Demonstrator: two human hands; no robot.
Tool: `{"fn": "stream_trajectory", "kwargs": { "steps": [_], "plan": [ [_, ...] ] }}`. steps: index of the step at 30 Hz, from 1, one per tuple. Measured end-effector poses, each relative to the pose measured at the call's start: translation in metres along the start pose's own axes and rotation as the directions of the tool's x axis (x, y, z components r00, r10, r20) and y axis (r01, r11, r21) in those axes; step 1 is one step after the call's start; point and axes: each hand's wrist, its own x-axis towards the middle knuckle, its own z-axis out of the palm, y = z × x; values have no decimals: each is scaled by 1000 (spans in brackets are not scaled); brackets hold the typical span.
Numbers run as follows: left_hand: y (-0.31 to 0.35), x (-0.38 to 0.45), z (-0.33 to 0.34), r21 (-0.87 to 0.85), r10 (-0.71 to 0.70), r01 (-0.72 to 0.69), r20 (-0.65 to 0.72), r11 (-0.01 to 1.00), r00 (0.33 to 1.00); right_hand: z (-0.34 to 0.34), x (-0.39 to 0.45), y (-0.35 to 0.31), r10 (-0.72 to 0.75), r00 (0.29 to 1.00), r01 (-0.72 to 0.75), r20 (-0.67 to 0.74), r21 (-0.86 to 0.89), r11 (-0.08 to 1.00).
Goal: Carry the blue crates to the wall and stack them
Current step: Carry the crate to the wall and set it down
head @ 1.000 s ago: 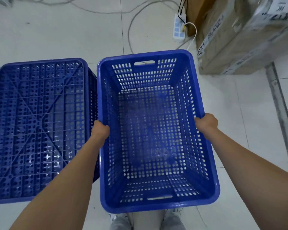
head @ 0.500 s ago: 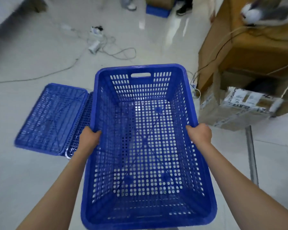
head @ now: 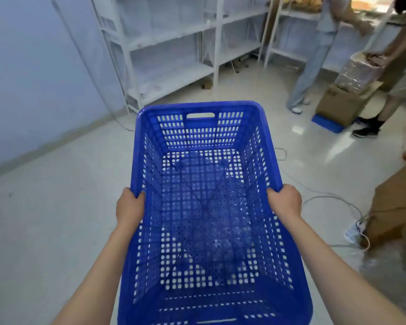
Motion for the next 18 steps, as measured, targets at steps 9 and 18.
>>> {"fn": "stream_trajectory", "kwargs": {
  "steps": [9, 18],
  "plan": [
    [-56, 79, -177, -81, -56, 38, -240, 996, 969, 104, -55, -194, -268, 959, 264, 91, 59, 963],
    [-115, 183, -262, -142, -171, 120, -442, 983, 880, 244, -45, -351, -439, 877, 420, 195, 132, 898]
  ]
}}
